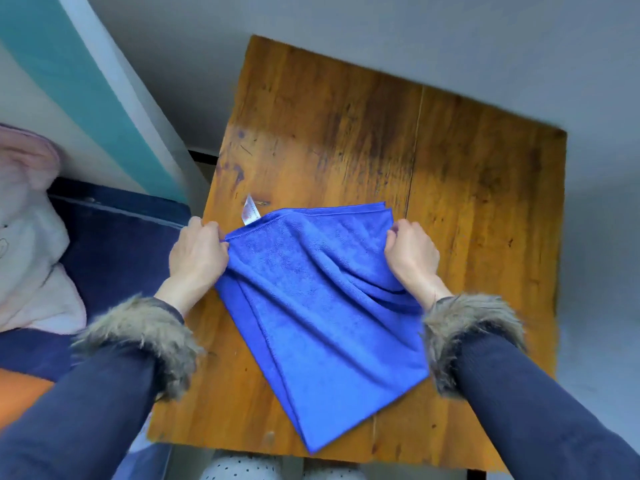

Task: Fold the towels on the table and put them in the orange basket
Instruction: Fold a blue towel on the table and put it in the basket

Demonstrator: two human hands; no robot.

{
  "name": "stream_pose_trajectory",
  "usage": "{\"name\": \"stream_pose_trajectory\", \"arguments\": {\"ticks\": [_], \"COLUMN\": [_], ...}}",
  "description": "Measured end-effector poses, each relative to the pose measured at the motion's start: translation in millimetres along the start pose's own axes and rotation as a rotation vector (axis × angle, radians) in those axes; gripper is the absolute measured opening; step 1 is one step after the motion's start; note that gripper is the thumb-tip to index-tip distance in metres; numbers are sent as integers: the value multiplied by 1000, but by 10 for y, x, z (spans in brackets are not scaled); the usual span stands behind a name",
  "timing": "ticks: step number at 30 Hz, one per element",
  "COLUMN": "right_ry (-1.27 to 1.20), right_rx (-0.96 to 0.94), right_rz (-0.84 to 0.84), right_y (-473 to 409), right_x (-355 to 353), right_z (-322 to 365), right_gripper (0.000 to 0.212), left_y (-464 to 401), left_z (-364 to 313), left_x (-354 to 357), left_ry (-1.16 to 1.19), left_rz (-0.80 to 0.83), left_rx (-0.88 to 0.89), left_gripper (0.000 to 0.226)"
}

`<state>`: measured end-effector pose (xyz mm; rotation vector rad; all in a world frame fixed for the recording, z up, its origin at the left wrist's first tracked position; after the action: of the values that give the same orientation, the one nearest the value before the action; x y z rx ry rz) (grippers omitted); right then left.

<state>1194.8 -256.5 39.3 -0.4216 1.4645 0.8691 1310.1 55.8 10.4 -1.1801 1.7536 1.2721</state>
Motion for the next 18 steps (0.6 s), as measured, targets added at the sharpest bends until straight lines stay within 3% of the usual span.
{"name": "stream_pose_trajectory", "arguments": {"ticks": [5,11,18], "right_ry": [-199,131,44], "right_rx": [-116,-365,-279], "right_rz": [-33,-42,-178], "right_y": [-325,-452,-481], "right_x": [-106,9,-187], "right_z": [92,257,166], "right_gripper": [34,27,12], "left_y": [52,79,67], "left_z": [77,165,191], "left_x": [-45,42,54], "left_ry": [-138,47,58], "left_rz": [-58,-19,-32], "left_rx": [11,-80,-136], "left_gripper": [19,17,15]}}
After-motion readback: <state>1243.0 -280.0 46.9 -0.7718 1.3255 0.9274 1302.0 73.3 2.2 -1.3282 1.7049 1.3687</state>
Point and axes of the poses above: each hand's wrist, its own y-axis away from the middle knuckle, its own x-axis out of the palm, z = x × y, the point moved 8 cm from there along -y, towards the middle knuckle, and after that the axes turned 7 degrees about -z, right-handed, at the moved point
